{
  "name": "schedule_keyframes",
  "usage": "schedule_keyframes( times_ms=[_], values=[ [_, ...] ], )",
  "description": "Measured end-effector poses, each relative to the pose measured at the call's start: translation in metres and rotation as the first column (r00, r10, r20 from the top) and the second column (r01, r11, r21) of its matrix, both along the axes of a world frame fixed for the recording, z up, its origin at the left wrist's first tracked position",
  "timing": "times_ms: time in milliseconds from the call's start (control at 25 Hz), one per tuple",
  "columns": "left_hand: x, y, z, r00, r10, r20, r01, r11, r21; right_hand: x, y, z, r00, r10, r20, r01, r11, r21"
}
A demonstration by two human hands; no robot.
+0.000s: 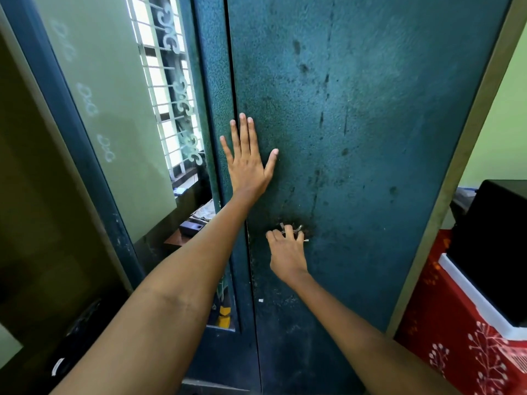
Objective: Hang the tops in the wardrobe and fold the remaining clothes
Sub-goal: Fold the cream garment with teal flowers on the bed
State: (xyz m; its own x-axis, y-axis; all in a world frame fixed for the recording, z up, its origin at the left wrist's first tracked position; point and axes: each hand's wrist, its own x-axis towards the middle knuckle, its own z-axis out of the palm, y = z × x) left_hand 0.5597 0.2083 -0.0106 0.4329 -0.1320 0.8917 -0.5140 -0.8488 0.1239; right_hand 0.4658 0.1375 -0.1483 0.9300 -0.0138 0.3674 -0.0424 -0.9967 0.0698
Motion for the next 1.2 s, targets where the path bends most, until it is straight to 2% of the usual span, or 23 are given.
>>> schedule_keyframes(
  times_ms=[200,280,400,480,640,800,920,1040,1120,1200],
  values=[
    [0.020,-0.005,-0.002,0.998,0.031,0.060,-0.032,0.999,0.019,0.014,-0.005,-0.008,0.996,0.045,0.077,-0.045,0.999,0.003],
    [0.029,-0.007,-0.003,0.996,0.043,0.081,-0.044,0.999,0.008,0.019,-0.014,-0.015,0.969,0.112,0.222,-0.120,0.993,0.021],
    [0.044,-0.012,-0.010,0.990,0.057,0.130,-0.055,0.998,-0.025,0.027,-0.033,-0.033,0.858,0.188,0.478,-0.215,0.977,0.003],
    [0.054,-0.015,-0.018,0.983,0.062,0.171,-0.057,0.998,-0.037,0.034,-0.040,-0.039,0.805,0.095,0.585,-0.149,0.988,0.045],
    [0.068,-0.020,-0.025,0.971,0.059,0.231,-0.046,0.997,-0.063,0.062,-0.030,-0.048,0.788,-0.122,0.603,-0.019,0.975,0.222],
    [0.073,-0.022,-0.026,0.964,0.064,0.260,-0.045,0.996,-0.076,0.088,-0.016,-0.053,0.649,-0.296,0.701,0.012,0.925,0.380],
    [0.074,-0.022,-0.026,0.961,0.082,0.262,-0.066,0.995,-0.071,0.096,-0.017,-0.057,0.578,-0.284,0.765,0.006,0.939,0.343],
    [0.073,-0.022,-0.026,0.963,0.081,0.259,-0.066,0.996,-0.063,0.098,-0.020,-0.059,0.563,-0.231,0.793,0.014,0.963,0.271],
    [0.072,-0.021,-0.027,0.965,0.078,0.250,-0.065,0.996,-0.061,0.097,-0.027,-0.059,0.586,-0.148,0.797,0.034,0.987,0.158],
    [0.071,-0.020,-0.027,0.968,0.068,0.240,-0.056,0.997,-0.056,0.092,-0.039,-0.056,0.633,0.020,0.774,0.026,0.999,-0.048]
  ],
)
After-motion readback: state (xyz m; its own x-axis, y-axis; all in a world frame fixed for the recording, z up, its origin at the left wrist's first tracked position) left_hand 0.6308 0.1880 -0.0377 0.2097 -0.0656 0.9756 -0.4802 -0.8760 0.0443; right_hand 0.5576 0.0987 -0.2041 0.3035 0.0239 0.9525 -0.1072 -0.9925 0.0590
